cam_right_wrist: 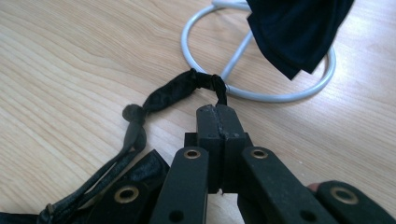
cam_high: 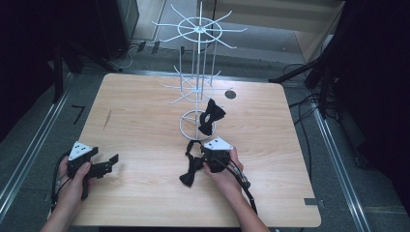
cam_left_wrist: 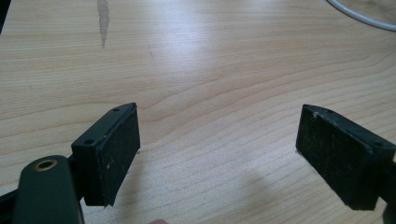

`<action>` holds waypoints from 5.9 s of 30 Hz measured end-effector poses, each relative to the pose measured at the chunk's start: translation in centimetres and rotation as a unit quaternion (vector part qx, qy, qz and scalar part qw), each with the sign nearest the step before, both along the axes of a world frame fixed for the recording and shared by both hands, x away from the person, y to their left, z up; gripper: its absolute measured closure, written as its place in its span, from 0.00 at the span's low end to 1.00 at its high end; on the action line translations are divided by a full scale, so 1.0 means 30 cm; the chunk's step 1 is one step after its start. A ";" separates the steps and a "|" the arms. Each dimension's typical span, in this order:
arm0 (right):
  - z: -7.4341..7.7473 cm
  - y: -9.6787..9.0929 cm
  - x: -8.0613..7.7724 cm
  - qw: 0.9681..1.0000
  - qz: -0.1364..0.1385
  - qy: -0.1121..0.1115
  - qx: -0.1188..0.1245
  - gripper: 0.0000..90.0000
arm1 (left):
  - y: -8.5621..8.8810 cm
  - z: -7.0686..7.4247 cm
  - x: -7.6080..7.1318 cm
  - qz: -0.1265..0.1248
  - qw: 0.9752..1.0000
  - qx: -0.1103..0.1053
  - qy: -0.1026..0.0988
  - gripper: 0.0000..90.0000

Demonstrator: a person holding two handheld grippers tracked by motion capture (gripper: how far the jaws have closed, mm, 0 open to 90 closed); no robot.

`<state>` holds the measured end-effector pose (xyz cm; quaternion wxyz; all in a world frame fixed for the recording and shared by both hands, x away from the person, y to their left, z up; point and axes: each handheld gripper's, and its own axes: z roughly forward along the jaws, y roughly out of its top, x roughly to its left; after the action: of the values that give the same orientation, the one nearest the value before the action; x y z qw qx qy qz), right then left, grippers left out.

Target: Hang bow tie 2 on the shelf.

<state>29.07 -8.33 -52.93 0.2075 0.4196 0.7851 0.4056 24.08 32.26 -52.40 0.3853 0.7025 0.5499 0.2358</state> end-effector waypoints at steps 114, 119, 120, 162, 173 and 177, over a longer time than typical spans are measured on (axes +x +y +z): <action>0.307 -0.019 -0.132 0.976 0.050 -0.186 0.106 1.00 | -0.019 0.007 -0.010 -0.010 0.995 -0.013 -0.095 0.16; 0.316 -0.019 -0.133 0.974 0.052 -0.191 0.107 1.00 | -0.025 0.007 -0.012 -0.007 0.995 -0.008 -0.101 0.16; 0.316 -0.019 -0.133 0.974 0.052 -0.191 0.107 1.00 | -0.025 0.007 -0.012 -0.008 0.995 -0.009 -0.102 0.16; 0.400 -0.054 -0.154 0.962 0.052 -0.232 0.131 1.00 | -0.014 0.006 -0.024 0.010 0.991 -0.040 -0.126 0.16; 0.413 -0.050 -0.151 0.959 0.054 -0.243 0.135 1.00 | -0.015 0.006 -0.025 0.008 0.991 -0.041 -0.125 0.16; 0.424 -0.049 -0.149 0.958 0.053 -0.247 0.138 1.00 | -0.016 0.006 -0.026 0.008 0.991 -0.041 -0.126 0.16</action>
<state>24.60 -9.81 -40.21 0.3133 0.2891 0.6670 0.6110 23.32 31.77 -52.23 0.4782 0.6466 0.5118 0.3022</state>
